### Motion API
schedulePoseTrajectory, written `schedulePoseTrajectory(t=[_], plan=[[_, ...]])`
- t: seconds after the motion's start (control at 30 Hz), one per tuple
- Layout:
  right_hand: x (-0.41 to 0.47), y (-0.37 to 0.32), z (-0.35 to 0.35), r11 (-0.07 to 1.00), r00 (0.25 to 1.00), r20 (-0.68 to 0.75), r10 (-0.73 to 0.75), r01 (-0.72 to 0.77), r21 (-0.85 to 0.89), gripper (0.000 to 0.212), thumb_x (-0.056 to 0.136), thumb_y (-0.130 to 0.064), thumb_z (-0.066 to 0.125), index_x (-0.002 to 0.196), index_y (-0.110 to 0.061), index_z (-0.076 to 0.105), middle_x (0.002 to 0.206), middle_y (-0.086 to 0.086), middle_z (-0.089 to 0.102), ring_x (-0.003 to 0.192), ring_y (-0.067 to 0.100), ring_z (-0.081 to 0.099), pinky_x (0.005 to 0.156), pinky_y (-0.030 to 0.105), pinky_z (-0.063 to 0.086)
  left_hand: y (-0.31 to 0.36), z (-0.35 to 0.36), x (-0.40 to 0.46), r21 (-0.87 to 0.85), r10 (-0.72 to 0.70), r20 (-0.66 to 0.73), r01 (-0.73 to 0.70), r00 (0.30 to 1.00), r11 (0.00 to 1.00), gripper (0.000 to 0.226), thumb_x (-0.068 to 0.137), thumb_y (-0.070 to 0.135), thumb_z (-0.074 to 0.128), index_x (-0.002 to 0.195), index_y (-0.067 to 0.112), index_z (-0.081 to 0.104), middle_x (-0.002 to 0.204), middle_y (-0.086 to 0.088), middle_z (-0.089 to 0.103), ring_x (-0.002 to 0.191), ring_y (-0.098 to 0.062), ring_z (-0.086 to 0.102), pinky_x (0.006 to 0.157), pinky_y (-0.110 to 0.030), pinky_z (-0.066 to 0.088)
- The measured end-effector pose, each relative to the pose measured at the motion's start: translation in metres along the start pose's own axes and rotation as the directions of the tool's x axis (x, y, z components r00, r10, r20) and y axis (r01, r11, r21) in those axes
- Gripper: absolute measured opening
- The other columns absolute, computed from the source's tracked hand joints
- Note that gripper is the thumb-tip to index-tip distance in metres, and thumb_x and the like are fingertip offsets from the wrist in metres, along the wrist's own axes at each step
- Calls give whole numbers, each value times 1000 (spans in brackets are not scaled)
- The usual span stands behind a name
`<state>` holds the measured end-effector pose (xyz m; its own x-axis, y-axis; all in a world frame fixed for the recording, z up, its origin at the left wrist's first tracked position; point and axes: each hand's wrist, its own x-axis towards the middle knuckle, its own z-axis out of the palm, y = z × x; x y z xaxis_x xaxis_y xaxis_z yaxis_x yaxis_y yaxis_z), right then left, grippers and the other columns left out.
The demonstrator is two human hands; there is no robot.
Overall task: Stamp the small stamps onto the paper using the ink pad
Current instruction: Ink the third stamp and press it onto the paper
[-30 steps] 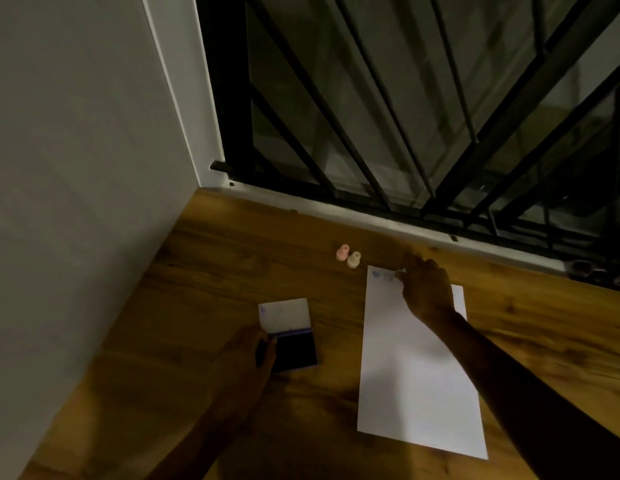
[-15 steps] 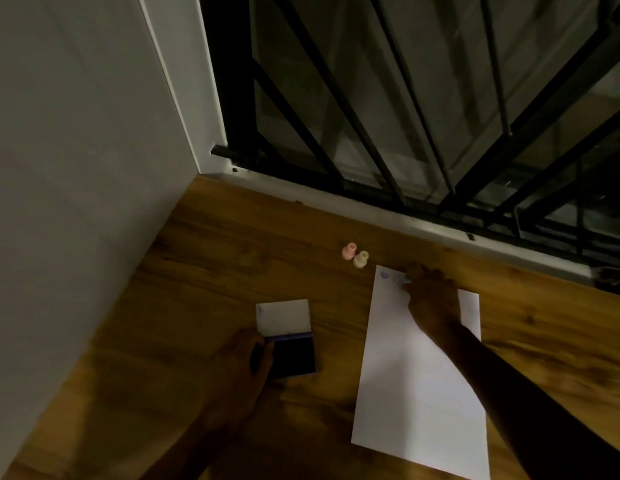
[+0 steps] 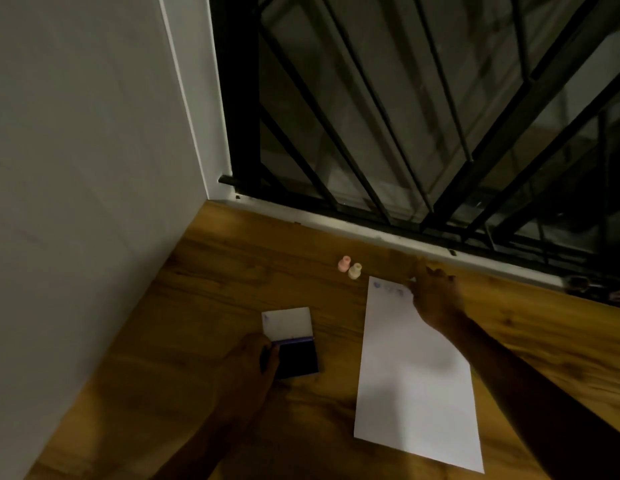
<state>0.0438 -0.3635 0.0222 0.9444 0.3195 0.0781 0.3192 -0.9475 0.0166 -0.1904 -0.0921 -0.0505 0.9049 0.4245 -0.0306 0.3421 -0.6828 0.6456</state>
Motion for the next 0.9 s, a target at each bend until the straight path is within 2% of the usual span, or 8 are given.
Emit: schedulePoseTrajectory(t=[0.17,0.27,0.33,0.47,0.53,0.6,0.7,0.9], plan=[[-26,-11,-24,992,998,-66,21,-12,122,26,84,-12,66,107,-12,52,89,16,69,81,35,64,77,43,48,6,-6,-2,-56,-13,21,14,1000,998,16,94,46,47,90,31,51,88,8,59,74,-8,57,63,-30,51],[-49,-28,-24,985,999,-36,-33,39,171,19,91,-24,59,107,-17,52,98,10,69,93,31,63,86,46,48,7,-9,-6,-144,-14,27,18,1000,989,16,97,43,45,99,30,54,92,11,58,78,-3,57,61,-20,47],[-67,-44,-21,975,994,-31,-100,105,195,18,91,-24,60,106,-18,55,103,7,70,98,28,63,90,45,46,13,-15,-7,-312,-69,19,72,997,947,14,99,38,42,97,32,54,93,12,60,80,1,58,58,-13,42],[-98,-76,-14,963,978,28,-208,200,183,23,88,-20,63,110,-19,55,110,5,67,102,23,61,91,41,44,33,-20,-7,-613,-256,78,249,963,749,25,103,19,35,99,18,60,104,-9,63,83,-19,61,58,-26,45],[-110,-91,-13,948,966,9,-260,254,192,18,89,-24,63,104,-19,54,105,4,67,98,22,60,88,39,43,47,-22,-2,-718,-314,221,371,924,589,28,103,14,33,111,7,60,108,-15,63,76,-17,59,60,-28,46],[-119,-107,-15,926,955,-34,-295,295,238,14,90,-29,62,97,-19,55,97,4,68,91,22,60,83,38,42,65,-25,4,-752,-358,410,533,839,387,28,103,12,35,117,2,57,106,-15,62,74,-16,58,62,-27,46],[-127,-127,-18,900,932,-106,-346,361,244,15,87,-28,65,94,-20,54,93,2,67,88,22,59,78,36,43,85,-25,4,-725,-366,602,678,710,121,16,97,14,50,102,3,60,91,-11,64,76,-20,61,59,-29,53],[-132,-142,-19,870,897,-102,-431,443,216,37,74,-27,71,106,-18,55,106,5,67,99,26,60,83,37,43,90,-7,-8,-759,-208,635,651,744,9,28,98,34,47,106,12,64,99,-11,72,95,-26,66,66,-36,56]])
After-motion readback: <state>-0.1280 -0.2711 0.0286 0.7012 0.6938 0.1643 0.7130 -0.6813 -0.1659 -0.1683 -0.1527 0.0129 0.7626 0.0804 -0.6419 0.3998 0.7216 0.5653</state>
